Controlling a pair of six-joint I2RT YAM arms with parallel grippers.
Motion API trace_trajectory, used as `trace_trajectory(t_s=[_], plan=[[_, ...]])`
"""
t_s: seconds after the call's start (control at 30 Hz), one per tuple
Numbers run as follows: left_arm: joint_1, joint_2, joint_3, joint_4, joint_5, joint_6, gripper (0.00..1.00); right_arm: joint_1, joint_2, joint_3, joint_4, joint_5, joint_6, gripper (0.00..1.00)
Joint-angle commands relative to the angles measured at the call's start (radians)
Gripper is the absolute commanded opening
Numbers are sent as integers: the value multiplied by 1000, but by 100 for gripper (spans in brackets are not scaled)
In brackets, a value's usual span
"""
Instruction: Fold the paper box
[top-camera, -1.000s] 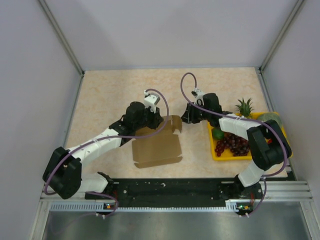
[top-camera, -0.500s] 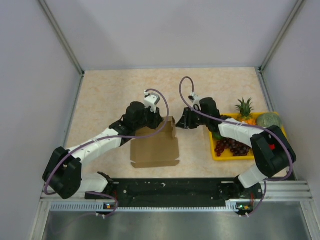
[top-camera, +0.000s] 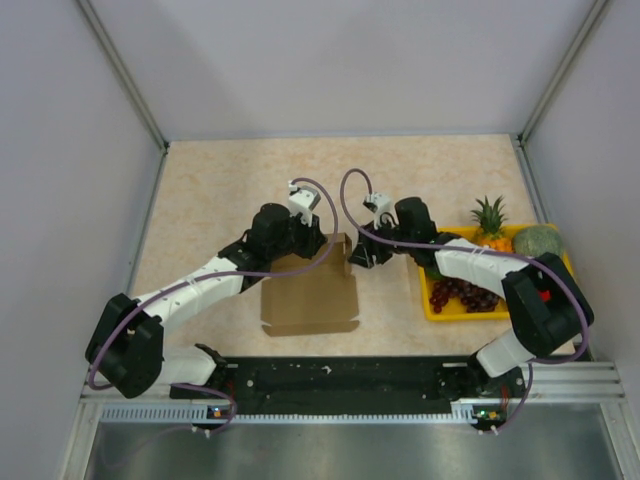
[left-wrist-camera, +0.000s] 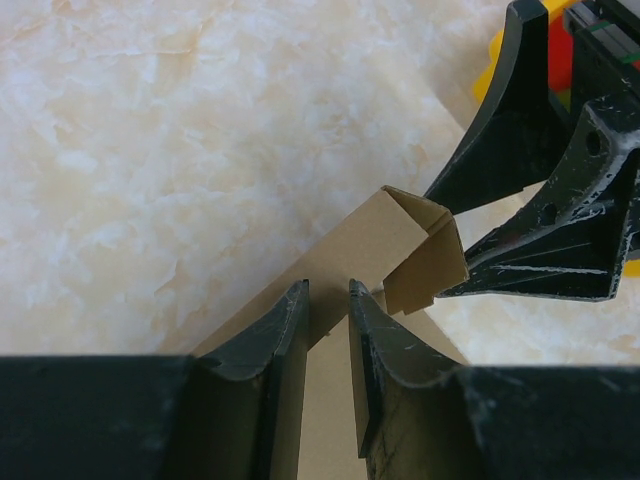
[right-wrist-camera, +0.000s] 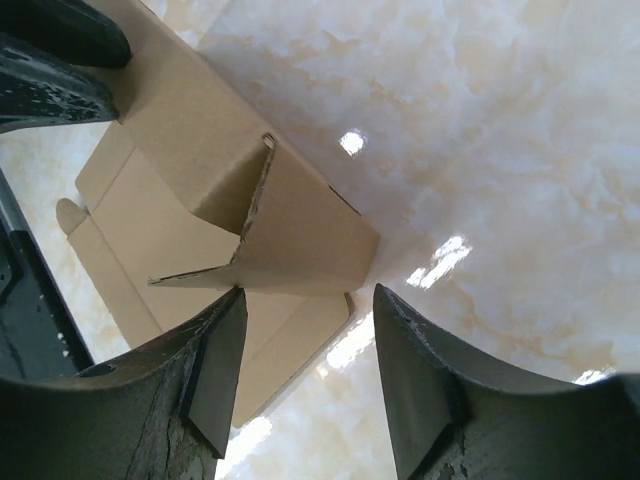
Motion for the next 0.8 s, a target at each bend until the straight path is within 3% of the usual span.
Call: trace_trajectory(t_s=[0.0, 0.27, 0.77], plan=[[-6, 9, -2, -36, 9, 5, 27, 28, -19, 33, 126, -6, -118, 53], [-6, 12, 1, -33, 16, 5, 27, 109, -8, -10, 283, 103, -206, 43], [-6, 11, -16, -17, 25, 5, 27, 246, 38, -195, 677, 533, -200, 43]])
